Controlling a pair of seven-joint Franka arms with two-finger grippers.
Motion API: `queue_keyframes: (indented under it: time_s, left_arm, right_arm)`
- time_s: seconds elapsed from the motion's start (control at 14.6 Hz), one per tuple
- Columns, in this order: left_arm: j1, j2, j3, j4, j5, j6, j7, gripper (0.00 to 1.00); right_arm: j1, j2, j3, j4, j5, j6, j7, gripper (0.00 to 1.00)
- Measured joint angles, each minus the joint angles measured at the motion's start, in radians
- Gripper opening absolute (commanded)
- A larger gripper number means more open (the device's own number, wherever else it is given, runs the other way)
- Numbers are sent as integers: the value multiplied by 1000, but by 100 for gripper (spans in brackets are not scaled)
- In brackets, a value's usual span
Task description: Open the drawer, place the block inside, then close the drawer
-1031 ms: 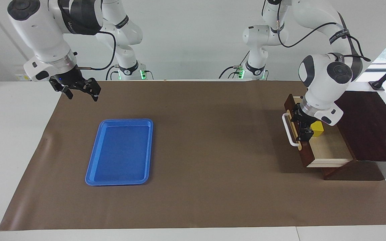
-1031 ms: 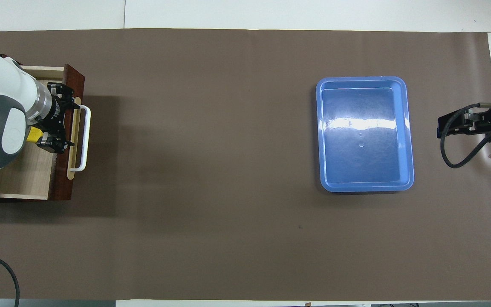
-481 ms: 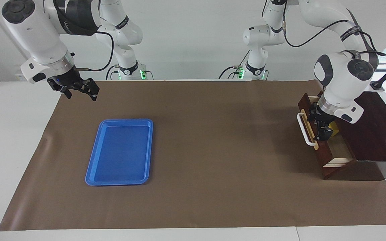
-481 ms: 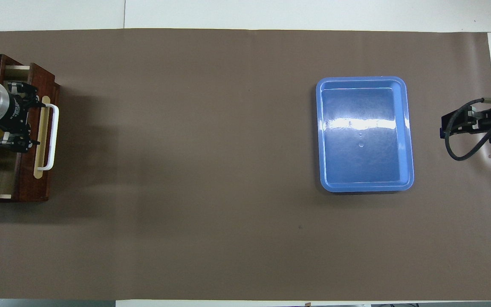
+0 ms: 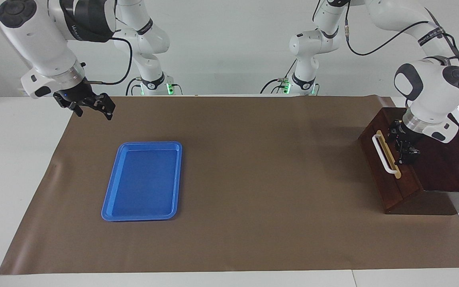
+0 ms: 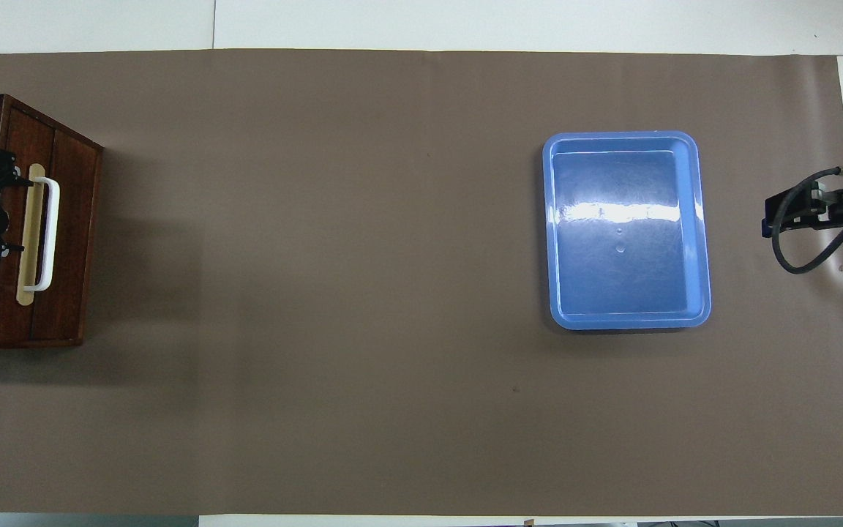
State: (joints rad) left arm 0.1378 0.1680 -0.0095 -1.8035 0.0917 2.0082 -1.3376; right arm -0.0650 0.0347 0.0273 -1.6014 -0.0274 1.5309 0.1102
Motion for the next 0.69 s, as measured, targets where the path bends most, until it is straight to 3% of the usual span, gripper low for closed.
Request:
queue_keyframes:
  time_s: [0.41,0.69]
  left_arm:
    - [-2,-1,-4,4,8,-23,40,100]
    - [-9,-51,-16,26,9,-134,253,100]
  right_arm:
    - [0,0,1,1,0,0,0,100]
    - [0,0,1,1,0,0,0,100]
